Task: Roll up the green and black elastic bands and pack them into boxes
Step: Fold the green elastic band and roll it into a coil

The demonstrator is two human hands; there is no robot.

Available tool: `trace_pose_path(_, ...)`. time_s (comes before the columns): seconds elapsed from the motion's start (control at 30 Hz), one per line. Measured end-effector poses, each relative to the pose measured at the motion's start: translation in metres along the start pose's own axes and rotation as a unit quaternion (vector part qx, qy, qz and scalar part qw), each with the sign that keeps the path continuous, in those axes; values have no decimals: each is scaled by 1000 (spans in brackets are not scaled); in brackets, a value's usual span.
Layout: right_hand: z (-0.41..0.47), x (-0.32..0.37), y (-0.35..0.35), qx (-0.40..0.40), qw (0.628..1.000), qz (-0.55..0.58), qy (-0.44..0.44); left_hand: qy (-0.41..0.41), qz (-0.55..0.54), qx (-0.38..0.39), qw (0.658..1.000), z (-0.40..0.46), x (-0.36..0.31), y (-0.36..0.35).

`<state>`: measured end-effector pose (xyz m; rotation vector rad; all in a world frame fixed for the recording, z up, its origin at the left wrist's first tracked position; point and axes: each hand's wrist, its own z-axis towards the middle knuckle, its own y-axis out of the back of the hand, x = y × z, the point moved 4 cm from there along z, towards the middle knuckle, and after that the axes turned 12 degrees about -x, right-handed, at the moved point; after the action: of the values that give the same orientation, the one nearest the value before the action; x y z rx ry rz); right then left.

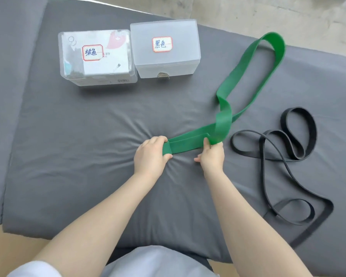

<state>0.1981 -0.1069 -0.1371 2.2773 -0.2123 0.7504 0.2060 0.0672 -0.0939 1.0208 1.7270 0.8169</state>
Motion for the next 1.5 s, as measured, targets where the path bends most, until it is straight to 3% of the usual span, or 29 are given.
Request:
trace_pose_path(0.17,7,4,-1,-19,991,74,-108,-22,24,49,998,5,1,0)
trace_pose_path(0.33,4,9,-10,-40,997,-20,-64,4,19,110,994,11,-5,5)
trace_pose_path(0.5,-6,9,-15,-12,966,215,-146,6,18,131,991,14,-1,7)
trace_pose_path(0.63,-8,14,-12,31,956,282,-73,27,-11,148,989,17,6,5)
trace_pose_path(0.8,14,7,-11,-38,967,195,-161,32,-18,147,988,19,13,-1)
trace_pose_path(0.97,23,10,-11,-42,995,-36,-88,38,-24,143,989,22,13,-3)
trace_pose_path(1.1,-8,9,-22,-58,997,22,-51,42,-15,155,987,27,10,-1)
trace_pose_path(1.23,-63,-20,-20,-20,998,59,33,56,-22,153,986,26,9,1)
trace_pose_path(1.4,-120,-60,-36,258,959,38,107,101,-65,184,976,28,10,4)
trace_pose_path(1.5,-129,-63,-47,237,964,37,116,136,-114,219,959,24,13,5)
